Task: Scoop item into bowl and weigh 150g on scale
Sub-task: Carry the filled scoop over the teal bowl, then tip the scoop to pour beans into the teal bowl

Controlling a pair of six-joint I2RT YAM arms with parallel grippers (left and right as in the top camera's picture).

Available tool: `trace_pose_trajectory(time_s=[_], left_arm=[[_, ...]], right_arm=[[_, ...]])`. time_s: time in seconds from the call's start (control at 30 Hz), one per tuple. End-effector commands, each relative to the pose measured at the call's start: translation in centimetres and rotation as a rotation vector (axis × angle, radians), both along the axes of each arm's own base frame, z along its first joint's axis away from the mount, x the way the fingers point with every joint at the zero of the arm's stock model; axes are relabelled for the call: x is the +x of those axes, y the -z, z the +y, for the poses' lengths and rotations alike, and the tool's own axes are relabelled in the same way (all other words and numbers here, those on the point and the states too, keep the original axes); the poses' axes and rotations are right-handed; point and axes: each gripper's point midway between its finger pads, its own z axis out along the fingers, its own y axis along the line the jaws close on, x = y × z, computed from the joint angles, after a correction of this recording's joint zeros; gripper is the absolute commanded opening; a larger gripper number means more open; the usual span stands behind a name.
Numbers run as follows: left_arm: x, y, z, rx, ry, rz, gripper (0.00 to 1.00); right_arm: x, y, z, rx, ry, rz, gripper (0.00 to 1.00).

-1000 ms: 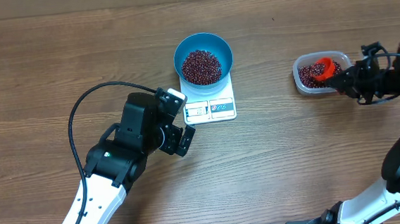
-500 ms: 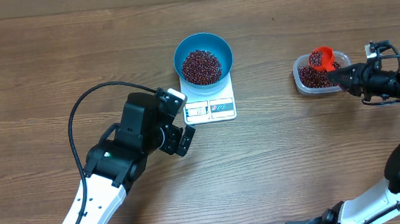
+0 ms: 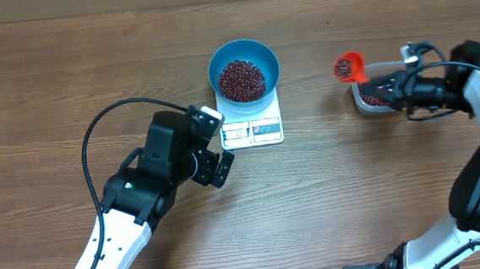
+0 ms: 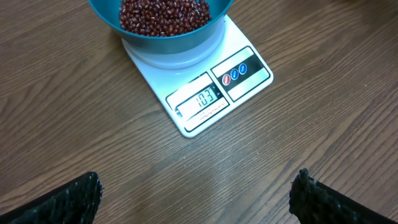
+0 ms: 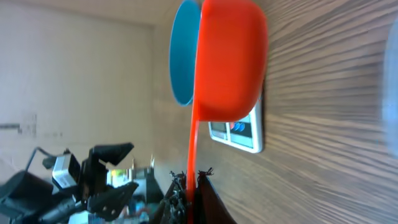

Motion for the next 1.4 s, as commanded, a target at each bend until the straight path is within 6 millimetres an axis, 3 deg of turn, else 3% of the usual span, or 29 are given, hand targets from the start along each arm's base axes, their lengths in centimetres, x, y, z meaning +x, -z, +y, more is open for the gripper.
trace_pose_trajectory(time_s=[0.0, 0.3, 0.77, 1.1, 1.37], left_arm=[[0.1, 0.4, 0.2, 0.005, -0.013, 0.009, 0.99], [0.1, 0.4, 0.2, 0.005, -0.013, 0.009, 1.0], [0.1, 0.4, 0.2, 0.005, -0.013, 0.009, 1.0], [0.1, 0.4, 0.2, 0.005, -0.013, 0.009, 1.0], [0.1, 0.4, 0.2, 0.005, -0.013, 0.009, 1.0]], right_arm=[[1.2, -2.2, 1.9, 0.015, -0.053, -0.069, 0.04], [2.1, -4.7, 8.1, 0.014, -0.182, -0.111, 0.04], [3.1, -3.1, 15.7, -0.128, -0.242, -0.107, 0.04], [3.4, -0.7, 18.8, -0.34, -0.245, -0.162, 0.04], [4.6, 0.9, 19.8, -0.555, -0.203, -0.25, 0.04]])
